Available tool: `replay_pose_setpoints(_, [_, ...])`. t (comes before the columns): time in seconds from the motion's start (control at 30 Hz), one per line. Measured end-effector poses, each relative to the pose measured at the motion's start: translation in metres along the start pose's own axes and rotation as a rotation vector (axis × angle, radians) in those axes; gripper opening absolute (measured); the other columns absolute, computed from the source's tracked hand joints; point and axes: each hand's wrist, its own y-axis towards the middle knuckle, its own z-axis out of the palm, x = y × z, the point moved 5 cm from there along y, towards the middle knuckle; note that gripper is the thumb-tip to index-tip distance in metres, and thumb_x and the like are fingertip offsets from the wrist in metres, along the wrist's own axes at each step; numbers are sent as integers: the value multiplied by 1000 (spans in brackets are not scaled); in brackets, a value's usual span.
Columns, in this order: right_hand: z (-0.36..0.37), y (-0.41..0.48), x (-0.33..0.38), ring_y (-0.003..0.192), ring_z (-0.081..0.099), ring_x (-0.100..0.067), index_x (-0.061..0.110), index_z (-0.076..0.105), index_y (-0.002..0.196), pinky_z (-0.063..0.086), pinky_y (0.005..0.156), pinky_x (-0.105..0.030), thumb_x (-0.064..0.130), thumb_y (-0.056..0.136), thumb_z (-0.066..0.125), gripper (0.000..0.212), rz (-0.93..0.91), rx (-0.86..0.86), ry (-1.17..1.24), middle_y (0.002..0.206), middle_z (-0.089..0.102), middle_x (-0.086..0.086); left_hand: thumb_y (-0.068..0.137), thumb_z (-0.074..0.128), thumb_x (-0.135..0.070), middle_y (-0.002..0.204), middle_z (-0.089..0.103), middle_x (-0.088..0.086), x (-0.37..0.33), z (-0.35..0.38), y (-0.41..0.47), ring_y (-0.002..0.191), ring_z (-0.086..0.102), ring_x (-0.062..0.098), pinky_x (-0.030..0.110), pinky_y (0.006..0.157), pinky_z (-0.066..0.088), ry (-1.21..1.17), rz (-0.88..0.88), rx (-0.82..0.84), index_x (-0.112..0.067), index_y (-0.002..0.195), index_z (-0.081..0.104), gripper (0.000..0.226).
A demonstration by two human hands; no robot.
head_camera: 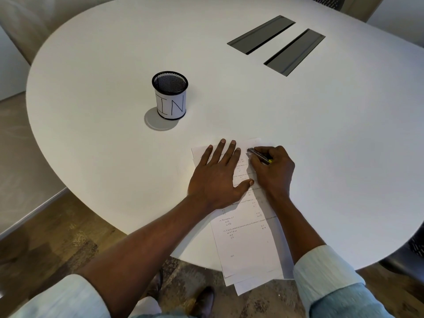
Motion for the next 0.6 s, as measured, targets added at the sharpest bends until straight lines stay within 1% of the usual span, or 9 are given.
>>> replay_pose_setpoints(0.2, [2,1,0,91,73,-19,16,84,110,62,85,-42,23,89,82,22,-42,14,-23,103,73,-2,102,31,-76,184,6,0,1,1,0,171,-2,22,50,139,5,-3,0,-4,-20,174,19,92])
replay_pose_setpoints(0.33, [2,1,-1,94,74,-21,14,82,113,62,87,-43,22,93,82,22,-75,31,-28,107,73,-6,102,30,-77,184,6,0,0,2,1,171,-2,22,50,139,5,-1,3,-4,-20,174,20,92])
replay_pose_setpoints(0.47, [4,1,2,98,73,-18,16,80,117,61,90,-40,26,97,80,23,-111,66,-24,112,72,-6,101,28,-77,184,6,0,1,2,1,171,-3,22,51,139,6,9,-1,1,-20,174,19,93])
replay_pose_setpoints(0.53, [6,0,5,101,73,-20,18,80,119,61,88,-40,30,98,78,24,-131,101,-43,113,71,-6,101,27,-78,184,7,0,1,1,0,171,-2,22,51,138,7,11,1,-2,-20,174,19,93])
replay_pose_setpoints(0.6, [6,0,5,102,73,-20,19,79,119,61,88,-40,32,99,77,24,-134,101,-51,114,71,-5,102,28,-77,184,6,0,0,1,0,171,-2,22,51,139,6,12,2,-2,-20,174,19,93])
